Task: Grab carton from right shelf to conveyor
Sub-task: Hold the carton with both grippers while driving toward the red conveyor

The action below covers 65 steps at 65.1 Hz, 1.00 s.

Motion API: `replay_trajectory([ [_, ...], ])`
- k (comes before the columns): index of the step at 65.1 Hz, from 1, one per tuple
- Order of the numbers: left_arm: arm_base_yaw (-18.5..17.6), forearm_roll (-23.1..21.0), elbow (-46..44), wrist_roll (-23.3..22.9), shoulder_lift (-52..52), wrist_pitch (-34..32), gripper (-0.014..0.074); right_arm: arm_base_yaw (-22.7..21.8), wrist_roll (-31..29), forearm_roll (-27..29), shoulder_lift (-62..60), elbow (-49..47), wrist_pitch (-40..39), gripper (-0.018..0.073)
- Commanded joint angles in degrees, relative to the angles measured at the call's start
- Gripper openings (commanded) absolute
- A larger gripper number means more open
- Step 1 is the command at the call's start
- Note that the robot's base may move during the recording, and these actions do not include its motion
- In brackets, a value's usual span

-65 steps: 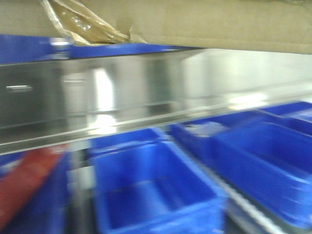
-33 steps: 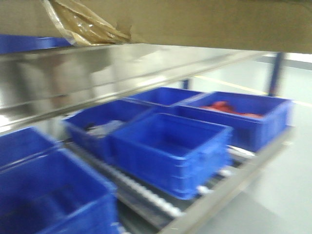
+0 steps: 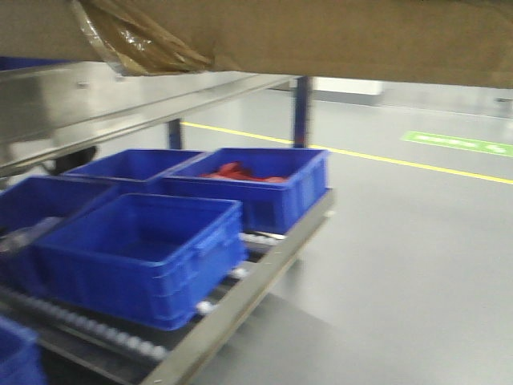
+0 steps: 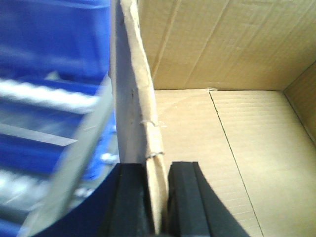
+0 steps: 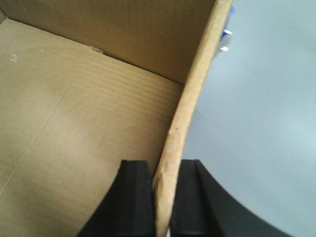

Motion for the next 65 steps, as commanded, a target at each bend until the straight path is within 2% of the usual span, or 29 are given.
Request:
replay_trajectory([
  [1,0.05,0.88,-0.48,0.42,-0.95,-3.44,-0.0010,-0.25,-1.41,-1.68,-0.95,-0.15,-0.92,-0.0067],
  [65,0.05,0.88,-0.48,0.42,-0.95,-3.44,-0.0010,-0.25,-1.41,-1.68,-0.95,-0.15,-0.92,-0.0067],
])
